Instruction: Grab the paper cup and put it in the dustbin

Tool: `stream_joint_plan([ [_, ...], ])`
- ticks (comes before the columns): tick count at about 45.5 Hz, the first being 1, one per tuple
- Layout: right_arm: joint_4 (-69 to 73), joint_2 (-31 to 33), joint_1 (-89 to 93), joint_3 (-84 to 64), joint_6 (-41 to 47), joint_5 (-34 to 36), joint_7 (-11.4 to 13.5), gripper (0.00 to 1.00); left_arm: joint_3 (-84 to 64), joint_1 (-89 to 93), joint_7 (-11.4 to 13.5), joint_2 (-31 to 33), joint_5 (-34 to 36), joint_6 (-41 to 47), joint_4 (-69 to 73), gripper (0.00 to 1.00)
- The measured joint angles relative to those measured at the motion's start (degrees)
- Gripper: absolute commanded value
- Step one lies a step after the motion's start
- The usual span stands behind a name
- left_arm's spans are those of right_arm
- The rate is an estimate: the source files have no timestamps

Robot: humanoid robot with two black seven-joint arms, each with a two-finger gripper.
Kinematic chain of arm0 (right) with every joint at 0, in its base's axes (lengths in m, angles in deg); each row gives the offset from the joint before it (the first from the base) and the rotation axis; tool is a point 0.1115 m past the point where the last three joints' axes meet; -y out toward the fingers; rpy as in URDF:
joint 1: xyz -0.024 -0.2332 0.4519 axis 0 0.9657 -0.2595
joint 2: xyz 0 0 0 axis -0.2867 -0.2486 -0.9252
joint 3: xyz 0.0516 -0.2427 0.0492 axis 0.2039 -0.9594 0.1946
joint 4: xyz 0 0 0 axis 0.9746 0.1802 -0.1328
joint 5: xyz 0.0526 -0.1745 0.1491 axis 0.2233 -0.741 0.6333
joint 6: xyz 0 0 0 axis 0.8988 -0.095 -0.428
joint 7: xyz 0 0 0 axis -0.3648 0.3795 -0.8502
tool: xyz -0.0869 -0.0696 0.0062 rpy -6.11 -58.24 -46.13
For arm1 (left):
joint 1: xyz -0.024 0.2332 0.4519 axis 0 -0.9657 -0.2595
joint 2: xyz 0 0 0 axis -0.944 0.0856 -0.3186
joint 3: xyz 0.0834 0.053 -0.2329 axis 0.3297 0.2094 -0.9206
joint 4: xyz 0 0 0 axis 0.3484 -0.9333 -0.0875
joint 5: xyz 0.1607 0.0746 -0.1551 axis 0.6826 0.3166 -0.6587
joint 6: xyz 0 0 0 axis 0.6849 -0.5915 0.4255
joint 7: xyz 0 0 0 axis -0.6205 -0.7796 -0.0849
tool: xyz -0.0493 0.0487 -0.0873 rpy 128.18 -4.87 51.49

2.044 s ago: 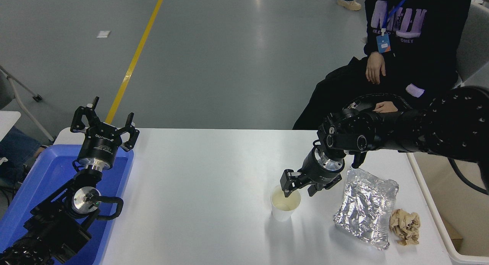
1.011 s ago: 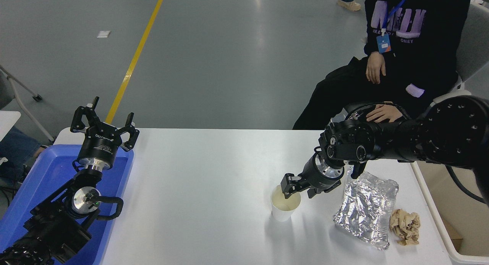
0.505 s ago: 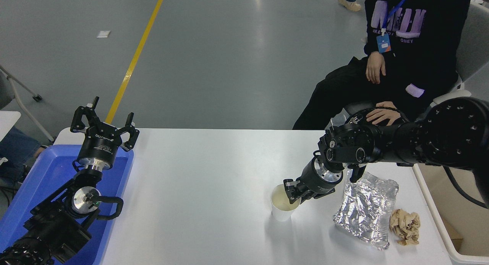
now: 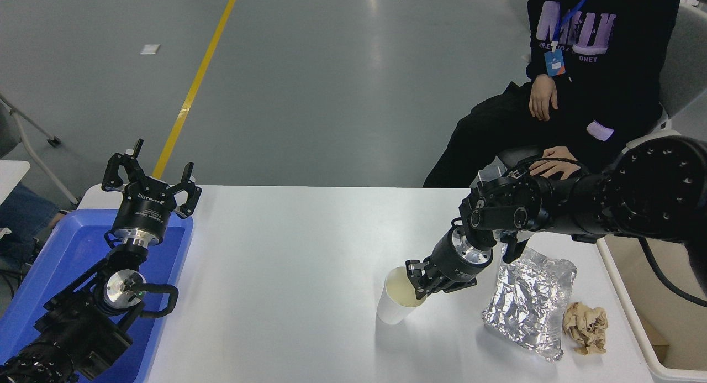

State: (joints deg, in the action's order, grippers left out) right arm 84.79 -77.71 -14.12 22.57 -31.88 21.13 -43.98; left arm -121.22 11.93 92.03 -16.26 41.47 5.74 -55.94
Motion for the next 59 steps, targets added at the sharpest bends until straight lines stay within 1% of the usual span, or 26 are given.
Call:
stream_joint_plan([
  [12,8.6,0.5,-10.5,-3.7,1.0,1.1,-0.2,0.0,0.0,0.0,0.0,0.0,0.0,0.0,0.0,0.98],
  [23,14.5,3.7,-24.2,-8.7,8.0,3.6,-0.3,0.0,0.0,0.0,0.0,0.0,0.0,0.0,0.0,0.98],
  [30,17.2,5.8,-32.5,-11.1,10.4,4.4,-0.4,0.0,0.0,0.0,0.0,0.0,0.0,0.0,0.0,0.98],
  [40,21.6,8.3,-43.0,-13.9,11.8,5.4,-0.4,0.0,0.0,0.0,0.0,-0.1,0.0,0.0,0.0,0.98],
  [59,27.1,10.7,-52.6,-16.3,12.5,6.0,-0.3,0.0,0.0,0.0,0.0,-0.1,0.0,0.0,0.0,0.98],
])
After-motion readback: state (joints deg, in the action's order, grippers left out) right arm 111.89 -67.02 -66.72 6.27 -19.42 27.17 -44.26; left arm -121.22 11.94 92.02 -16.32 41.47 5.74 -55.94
